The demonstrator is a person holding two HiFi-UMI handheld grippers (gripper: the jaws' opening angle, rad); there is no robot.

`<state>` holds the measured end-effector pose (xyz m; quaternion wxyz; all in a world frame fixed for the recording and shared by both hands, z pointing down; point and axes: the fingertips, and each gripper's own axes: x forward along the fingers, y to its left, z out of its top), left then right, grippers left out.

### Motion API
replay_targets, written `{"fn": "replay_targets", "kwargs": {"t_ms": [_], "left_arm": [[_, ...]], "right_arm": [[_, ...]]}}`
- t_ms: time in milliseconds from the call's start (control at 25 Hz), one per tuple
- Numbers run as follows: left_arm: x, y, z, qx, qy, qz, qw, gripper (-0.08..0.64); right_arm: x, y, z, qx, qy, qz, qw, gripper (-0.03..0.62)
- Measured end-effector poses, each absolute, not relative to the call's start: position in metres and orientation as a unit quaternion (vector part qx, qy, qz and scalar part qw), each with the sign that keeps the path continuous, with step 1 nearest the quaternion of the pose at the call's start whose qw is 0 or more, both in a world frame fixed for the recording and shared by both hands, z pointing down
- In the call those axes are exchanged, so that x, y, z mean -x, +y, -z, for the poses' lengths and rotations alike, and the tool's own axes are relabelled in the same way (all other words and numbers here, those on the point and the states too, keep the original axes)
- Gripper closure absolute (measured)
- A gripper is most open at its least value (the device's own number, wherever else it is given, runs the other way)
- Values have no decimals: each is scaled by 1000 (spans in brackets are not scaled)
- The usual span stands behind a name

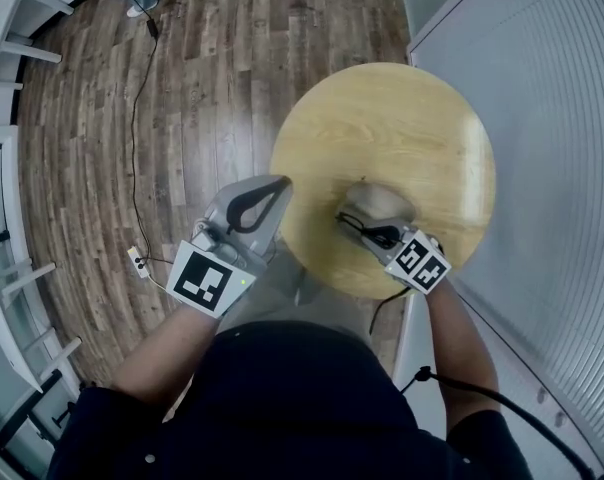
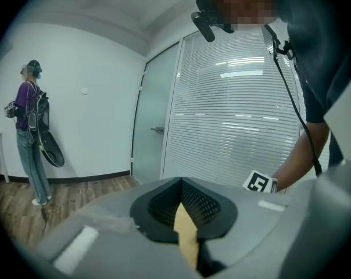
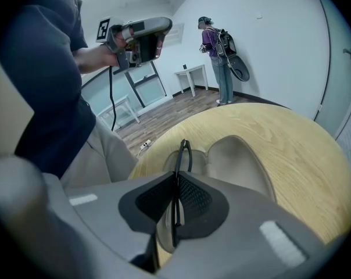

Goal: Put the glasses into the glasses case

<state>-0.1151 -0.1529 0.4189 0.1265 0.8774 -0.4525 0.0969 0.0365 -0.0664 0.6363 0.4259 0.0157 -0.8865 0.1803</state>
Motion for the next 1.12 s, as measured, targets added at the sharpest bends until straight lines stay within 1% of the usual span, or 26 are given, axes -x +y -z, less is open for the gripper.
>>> {"fn": "replay_targets", "kwargs": {"t_ms": [400,560,600,720,960,1040,1120], "left_arm": [[117,-150,-432,-875,-454,-105,132,559],[118,-148,-436,-874,-454,-107,132,560],[118,-148,-437,-875,-454,-108,132,559],[118,-147,-438,-875,-452,-109,135,558],[114,-149,-430,-880,-443,-111,128,559],[112,-150,-427,-882,-440,-114,124,559],[110,-150,-425,-883,-439,-114,119,558]], "right_arm": [[-41,-66,-662,-11,-879,-207,430,561],[-43,-71,-670,-30,-878,-199,434,549],[-43,-71,-672,-32,-877,-196,437,535],[-46,-70,-674,-35,-874,-197,442,464],[-47,-80,-662,-68,-880,-174,438,422],[-48,-83,-656,-80,-885,-169,427,387],[-53,-85,-655,-95,-887,-161,422,378]]}}
